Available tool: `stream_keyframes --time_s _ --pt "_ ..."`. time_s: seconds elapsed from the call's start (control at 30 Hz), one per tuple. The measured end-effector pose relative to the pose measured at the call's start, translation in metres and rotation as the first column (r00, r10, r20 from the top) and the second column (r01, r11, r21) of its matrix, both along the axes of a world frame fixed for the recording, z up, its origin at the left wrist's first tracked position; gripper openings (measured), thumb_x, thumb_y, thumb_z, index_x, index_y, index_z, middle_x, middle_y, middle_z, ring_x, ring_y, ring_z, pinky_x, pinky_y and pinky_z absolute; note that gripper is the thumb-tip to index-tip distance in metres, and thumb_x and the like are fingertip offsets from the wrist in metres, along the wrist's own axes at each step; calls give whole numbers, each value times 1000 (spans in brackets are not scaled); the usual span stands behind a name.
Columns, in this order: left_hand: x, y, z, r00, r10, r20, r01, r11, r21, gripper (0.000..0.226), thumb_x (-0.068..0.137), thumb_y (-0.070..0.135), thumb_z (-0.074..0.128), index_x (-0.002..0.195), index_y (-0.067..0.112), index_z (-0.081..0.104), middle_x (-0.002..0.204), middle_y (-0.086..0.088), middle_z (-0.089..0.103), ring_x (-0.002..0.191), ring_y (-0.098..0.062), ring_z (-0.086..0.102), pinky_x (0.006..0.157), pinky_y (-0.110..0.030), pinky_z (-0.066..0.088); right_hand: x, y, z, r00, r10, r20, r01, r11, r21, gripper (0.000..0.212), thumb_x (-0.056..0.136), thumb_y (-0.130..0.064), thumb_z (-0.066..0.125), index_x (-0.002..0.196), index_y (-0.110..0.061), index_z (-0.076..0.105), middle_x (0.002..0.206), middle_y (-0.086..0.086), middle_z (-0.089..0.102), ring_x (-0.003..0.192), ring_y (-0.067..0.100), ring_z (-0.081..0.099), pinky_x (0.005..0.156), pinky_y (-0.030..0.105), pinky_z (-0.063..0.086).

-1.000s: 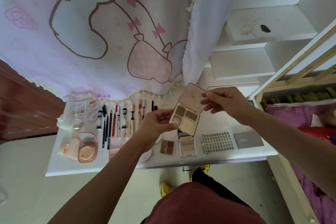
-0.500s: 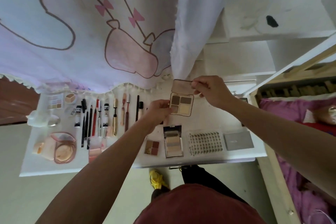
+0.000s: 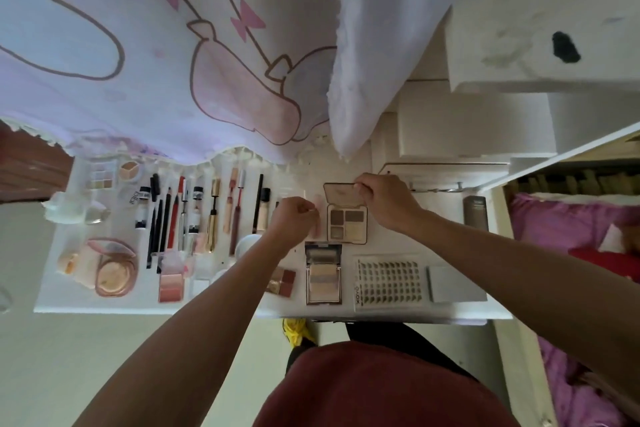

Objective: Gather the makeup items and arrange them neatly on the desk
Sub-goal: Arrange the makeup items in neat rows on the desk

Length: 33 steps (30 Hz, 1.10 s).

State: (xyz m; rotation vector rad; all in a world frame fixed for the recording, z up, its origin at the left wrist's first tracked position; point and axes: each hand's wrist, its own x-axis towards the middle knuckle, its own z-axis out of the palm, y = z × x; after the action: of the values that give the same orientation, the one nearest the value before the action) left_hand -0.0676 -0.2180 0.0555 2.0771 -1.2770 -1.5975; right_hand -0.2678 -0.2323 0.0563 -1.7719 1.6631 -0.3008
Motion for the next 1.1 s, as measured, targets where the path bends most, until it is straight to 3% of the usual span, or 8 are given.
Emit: stream_keyframes --time_s 0.17,0.3,0.4,0.5,0.7,0.8,0.9,1.1 --pt "7 6 8 997 -48 68 52 997 -49 18 90 3 53 95 7 70 92 -13 69 82 -27 64 77 -40 55 4 -10 -17 999 -40 -26 43 994 97 22 101 -14 40 95 -12 61 95 13 69 92 31 62 76 35 46" --pt "15 13 11 995 -66 75 70 996 -46 19 91 8 54 81 13 69 92 -18 71 90 -38 67 80 -49 55 8 -14 -25 991 -91 -97 103 987 121 28 101 -12 36 110 -8 62 101 14 67 96 31 60 75 34 43" --pt "20 18 15 996 -41 81 45 998 -44 14 93 12 55 94 13 68 88 -8 69 84 -30 66 78 -44 56 12 -15 -27 987 -112 -118 126 985 116 29 101 -13 36 114 -7 62 105 15 67 98 31 60 74 32 42" --pt "26 22 19 997 -30 75 35 998 -60 15 93 13 57 107 13 65 91 -3 66 87 -23 64 81 -40 54 14 -13 -25 980 -117 -160 135 985 105 35 103 -17 33 128 -8 56 113 19 65 106 34 58 84 37 45" --pt "35 27 32 991 -98 86 107 988 -108 9 92 13 58 97 16 66 89 -4 67 83 -21 65 80 -37 56 7 6 -4 960 -57 -275 73 996 49 39 99 -25 47 134 -10 45 113 17 63 105 36 59 81 38 46" --pt "37 31 37 984 -144 101 156 979 -132 14 93 14 57 83 23 61 88 -6 69 87 -26 66 82 -41 56 -5 31 6 951 -49 -307 63 997 35 45 96 -34 54 138 -18 46 117 9 66 107 31 62 88 41 51" --pt "41 36 41 974 -198 111 214 964 -157 9 92 15 57 89 17 66 83 -4 67 84 -26 65 79 -38 55 -20 65 8 915 88 -395 -32 989 145 62 91 -45 59 145 -23 39 136 4 55 124 23 50 98 40 45" --pt "51 53 42 951 -289 111 305 934 -185 10 91 19 58 96 23 65 89 -2 68 88 -23 65 83 -39 54 -33 133 -15 778 384 -497 -196 900 389 125 65 -70 73 155 -17 4 164 6 5 151 25 5 118 49 19"
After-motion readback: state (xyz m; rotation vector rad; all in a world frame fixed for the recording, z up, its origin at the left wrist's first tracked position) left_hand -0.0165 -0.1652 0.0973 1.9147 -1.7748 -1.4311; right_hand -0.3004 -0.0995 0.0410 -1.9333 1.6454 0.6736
